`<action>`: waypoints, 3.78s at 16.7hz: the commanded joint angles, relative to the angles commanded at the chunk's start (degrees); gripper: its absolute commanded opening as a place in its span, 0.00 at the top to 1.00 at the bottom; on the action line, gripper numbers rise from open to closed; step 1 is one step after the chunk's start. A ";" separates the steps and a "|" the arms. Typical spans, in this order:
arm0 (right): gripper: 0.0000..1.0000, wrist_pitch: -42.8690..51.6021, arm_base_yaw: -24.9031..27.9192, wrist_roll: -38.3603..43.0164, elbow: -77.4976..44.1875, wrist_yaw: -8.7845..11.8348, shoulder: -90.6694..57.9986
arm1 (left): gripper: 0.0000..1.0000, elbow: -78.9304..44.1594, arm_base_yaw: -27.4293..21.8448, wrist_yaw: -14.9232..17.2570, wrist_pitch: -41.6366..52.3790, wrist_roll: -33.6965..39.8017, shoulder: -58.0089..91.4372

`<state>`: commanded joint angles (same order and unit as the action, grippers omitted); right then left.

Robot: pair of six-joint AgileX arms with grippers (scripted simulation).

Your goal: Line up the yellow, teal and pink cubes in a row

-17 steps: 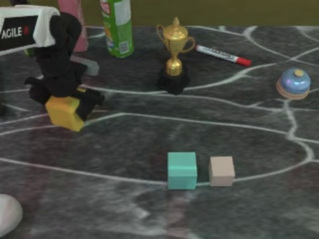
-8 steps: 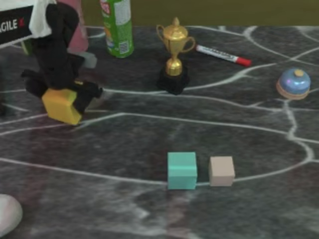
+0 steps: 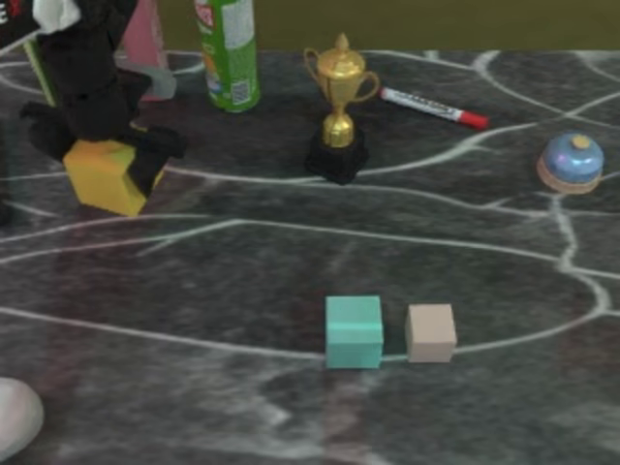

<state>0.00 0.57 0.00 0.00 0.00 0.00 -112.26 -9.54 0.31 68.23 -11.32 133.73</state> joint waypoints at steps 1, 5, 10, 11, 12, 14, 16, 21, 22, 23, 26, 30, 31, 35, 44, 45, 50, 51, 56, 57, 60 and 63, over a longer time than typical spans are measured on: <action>0.00 0.00 0.00 0.00 0.00 0.00 0.00 | 1.00 0.11 -0.33 -0.02 -0.14 -0.10 0.19; 0.00 0.00 0.00 0.00 0.00 0.00 0.00 | 1.00 2.73 -2.82 -0.09 -0.82 3.89 -1.76; 0.00 0.00 0.00 0.00 0.00 0.00 0.00 | 1.00 13.57 -11.43 -0.24 -3.45 20.85 -9.54; 0.00 0.00 0.00 0.00 0.00 0.00 0.00 | 1.00 16.23 -13.49 -0.25 -4.06 25.17 -11.39; 0.00 0.00 0.00 0.00 0.00 0.00 0.00 | 1.00 18.86 -15.56 -0.27 -4.66 29.42 -13.22; 0.00 0.00 0.00 0.00 0.00 0.00 0.00 | 1.00 23.78 -19.47 -0.31 -5.90 36.86 -16.80; 0.00 0.00 0.00 0.00 0.00 0.00 0.00 | 1.00 27.77 -22.55 -0.38 -7.09 41.99 -19.96; 0.00 0.00 0.00 0.00 0.00 0.00 0.00 | 1.00 30.59 -24.72 -0.46 -8.10 45.17 -22.44; 0.00 0.00 0.00 0.00 0.00 0.00 0.00 | 1.00 30.59 -24.72 -0.46 -8.10 45.17 -22.44; 0.00 0.00 0.00 0.00 0.00 0.00 0.00 | 1.00 30.46 -24.46 -0.45 -7.96 45.00 -22.20; 0.00 0.00 0.00 0.00 0.00 0.00 0.00 | 1.00 31.95 -24.43 -0.48 -10.30 44.96 -21.35; 0.00 0.00 0.00 0.00 0.00 0.00 0.00 | 1.00 36.57 -24.37 -0.42 -18.55 44.95 -18.23; 0.00 0.00 0.00 0.00 0.00 0.00 0.00 | 1.00 37.63 -24.42 -0.41 -20.42 44.90 -17.46; 0.00 0.00 0.00 0.00 0.00 0.00 0.00 | 1.00 39.01 -24.50 -0.42 -22.55 44.86 -16.40; 0.00 0.00 0.00 0.00 0.00 0.00 0.00 | 0.47 39.01 -24.50 -0.42 -22.55 44.86 -16.40; 0.00 0.00 0.00 0.00 0.00 0.00 0.00 | 0.40 39.01 -24.50 -0.42 -22.55 44.86 -16.40; 0.00 0.00 0.00 0.00 0.00 0.00 0.00 | 0.02 39.01 -24.50 -0.42 -22.55 44.86 -16.40; 0.00 0.00 0.00 0.00 0.00 0.00 0.00 | 0.00 39.01 -24.50 -0.42 -22.55 44.86 -16.40; 0.00 0.00 0.00 0.00 0.00 0.00 0.00 | 0.00 39.01 -24.50 -0.42 -22.55 44.86 -16.40; 0.00 0.00 0.00 0.00 0.00 0.00 0.00 | 0.00 39.01 -24.50 -0.42 -22.55 44.86 -16.40; 0.00 0.00 0.00 0.00 0.00 0.00 0.00 | 0.00 38.82 -24.51 -0.43 -22.35 44.85 -16.50; 0.00 0.00 0.00 0.00 0.00 0.00 0.00 | 0.00 36.13 -24.14 -0.47 -18.15 45.12 -18.09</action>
<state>0.00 0.57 0.00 0.00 0.00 0.00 -76.13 -33.68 -0.16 50.08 33.79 115.64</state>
